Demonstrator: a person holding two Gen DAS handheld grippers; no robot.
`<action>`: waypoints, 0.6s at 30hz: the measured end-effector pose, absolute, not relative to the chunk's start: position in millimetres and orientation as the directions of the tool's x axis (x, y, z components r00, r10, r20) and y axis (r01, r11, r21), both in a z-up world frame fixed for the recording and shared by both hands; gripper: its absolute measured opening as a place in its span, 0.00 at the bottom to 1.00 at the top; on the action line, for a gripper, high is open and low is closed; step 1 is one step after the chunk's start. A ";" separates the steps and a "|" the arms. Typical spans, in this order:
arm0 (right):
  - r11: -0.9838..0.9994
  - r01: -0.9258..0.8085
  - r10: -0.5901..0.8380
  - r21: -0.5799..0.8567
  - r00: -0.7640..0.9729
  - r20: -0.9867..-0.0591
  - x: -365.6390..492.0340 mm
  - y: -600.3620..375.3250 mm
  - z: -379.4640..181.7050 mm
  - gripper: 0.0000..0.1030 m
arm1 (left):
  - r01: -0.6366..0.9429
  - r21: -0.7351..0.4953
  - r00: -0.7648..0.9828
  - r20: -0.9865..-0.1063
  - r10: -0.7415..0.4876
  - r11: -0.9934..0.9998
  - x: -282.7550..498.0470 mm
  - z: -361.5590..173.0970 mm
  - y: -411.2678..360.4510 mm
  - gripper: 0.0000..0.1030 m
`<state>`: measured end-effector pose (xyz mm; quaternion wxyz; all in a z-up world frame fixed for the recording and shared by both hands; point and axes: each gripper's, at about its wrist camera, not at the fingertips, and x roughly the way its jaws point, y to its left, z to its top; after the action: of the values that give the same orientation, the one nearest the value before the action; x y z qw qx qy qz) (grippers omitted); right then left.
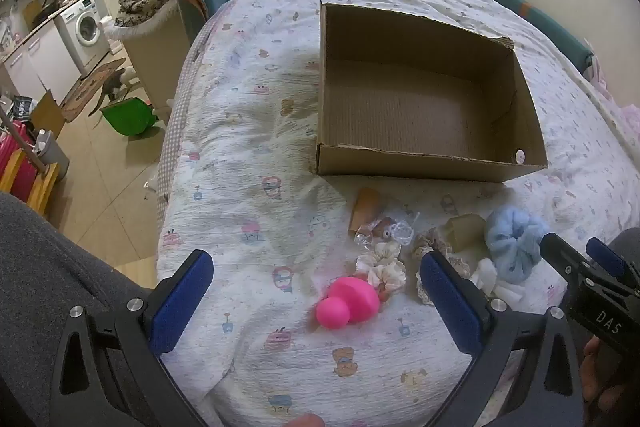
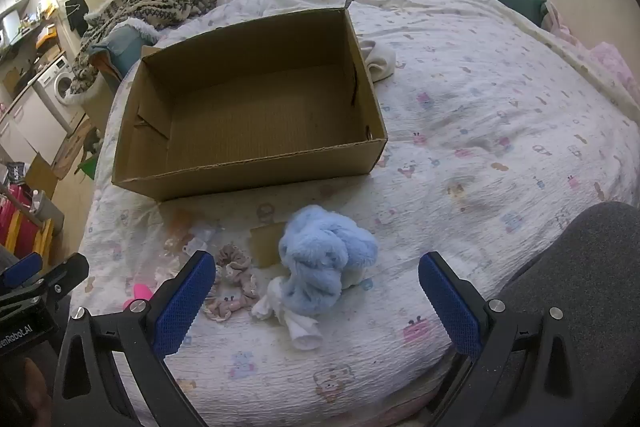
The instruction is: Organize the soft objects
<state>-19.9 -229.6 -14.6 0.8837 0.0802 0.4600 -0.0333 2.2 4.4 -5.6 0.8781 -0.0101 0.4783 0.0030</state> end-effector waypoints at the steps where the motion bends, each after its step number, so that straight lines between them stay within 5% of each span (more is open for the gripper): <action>1: 0.985 0.133 0.014 0.111 0.574 -0.819 -19.8 -229.7 -14.6 1.00 | -0.015 -0.014 0.543 -0.840 -0.003 1.000 2.1 -5.4 4.3 1.00; 18: 0.985 0.132 0.016 0.113 0.575 -0.818 -20.1 -229.7 -14.9 1.00 | -0.016 -0.014 0.540 -0.842 -0.003 1.000 2.3 -6.0 5.0 1.00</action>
<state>-20.1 -229.7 -14.9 0.8839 0.0809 0.4596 -0.0327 2.3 5.0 -6.0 0.8775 -0.0099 0.4795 0.0037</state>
